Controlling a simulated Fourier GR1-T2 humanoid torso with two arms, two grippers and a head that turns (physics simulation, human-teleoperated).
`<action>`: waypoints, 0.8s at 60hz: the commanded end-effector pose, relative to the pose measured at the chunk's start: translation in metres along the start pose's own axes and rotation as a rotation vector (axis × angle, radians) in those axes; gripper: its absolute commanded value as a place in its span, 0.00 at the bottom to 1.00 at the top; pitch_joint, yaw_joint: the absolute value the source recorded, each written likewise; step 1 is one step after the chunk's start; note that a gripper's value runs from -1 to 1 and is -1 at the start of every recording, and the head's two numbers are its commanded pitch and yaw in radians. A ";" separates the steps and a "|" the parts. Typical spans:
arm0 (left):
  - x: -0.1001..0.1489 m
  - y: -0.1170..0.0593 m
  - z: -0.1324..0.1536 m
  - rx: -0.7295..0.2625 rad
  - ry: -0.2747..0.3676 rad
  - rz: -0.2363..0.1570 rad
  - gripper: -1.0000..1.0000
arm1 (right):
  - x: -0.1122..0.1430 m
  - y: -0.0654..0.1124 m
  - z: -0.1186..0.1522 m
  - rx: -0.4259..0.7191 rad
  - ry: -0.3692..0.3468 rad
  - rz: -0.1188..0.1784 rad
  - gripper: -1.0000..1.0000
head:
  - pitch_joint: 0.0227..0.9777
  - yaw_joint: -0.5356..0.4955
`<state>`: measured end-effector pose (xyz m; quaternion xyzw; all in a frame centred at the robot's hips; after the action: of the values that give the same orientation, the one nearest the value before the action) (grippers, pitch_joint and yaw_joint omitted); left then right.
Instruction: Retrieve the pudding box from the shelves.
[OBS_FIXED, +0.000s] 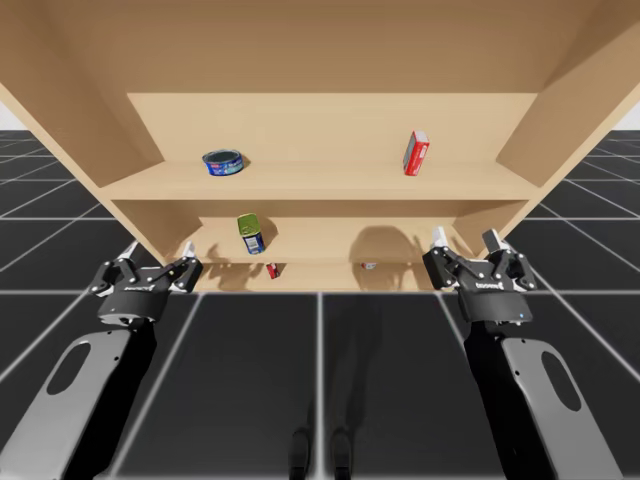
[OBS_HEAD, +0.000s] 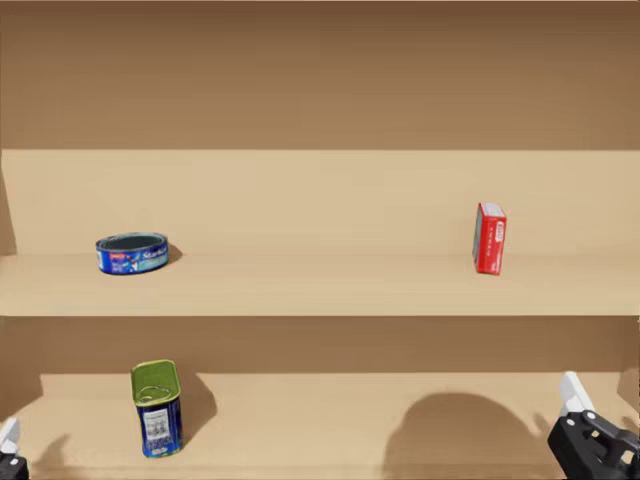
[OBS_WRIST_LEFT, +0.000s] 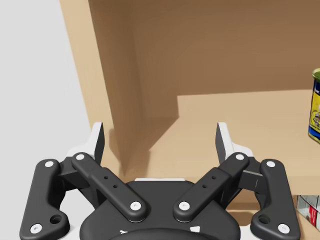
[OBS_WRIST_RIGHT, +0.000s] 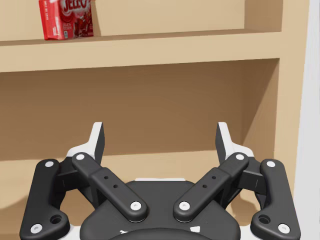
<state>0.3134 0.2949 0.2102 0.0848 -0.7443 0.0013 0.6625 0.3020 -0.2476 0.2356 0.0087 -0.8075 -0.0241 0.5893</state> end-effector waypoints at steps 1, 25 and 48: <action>-0.001 0.002 -0.001 0.005 0.004 -0.003 0.00 | 0.000 -0.002 -0.001 -0.004 0.002 0.003 0.00 | 0.35 0.52; -0.002 0.003 -0.003 0.002 0.010 -0.016 0.00 | -0.001 0.001 0.000 0.022 0.029 -0.004 0.00 | 0.66 0.67; 0.026 -0.011 0.017 -0.037 -0.035 0.024 0.00 | -0.005 0.006 -0.001 0.037 0.052 -0.005 0.00 | 0.74 0.73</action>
<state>0.3067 0.2905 0.2174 0.0794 -0.7476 -0.0024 0.6594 0.3044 -0.2429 0.2324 0.0215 -0.7937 -0.0107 0.6078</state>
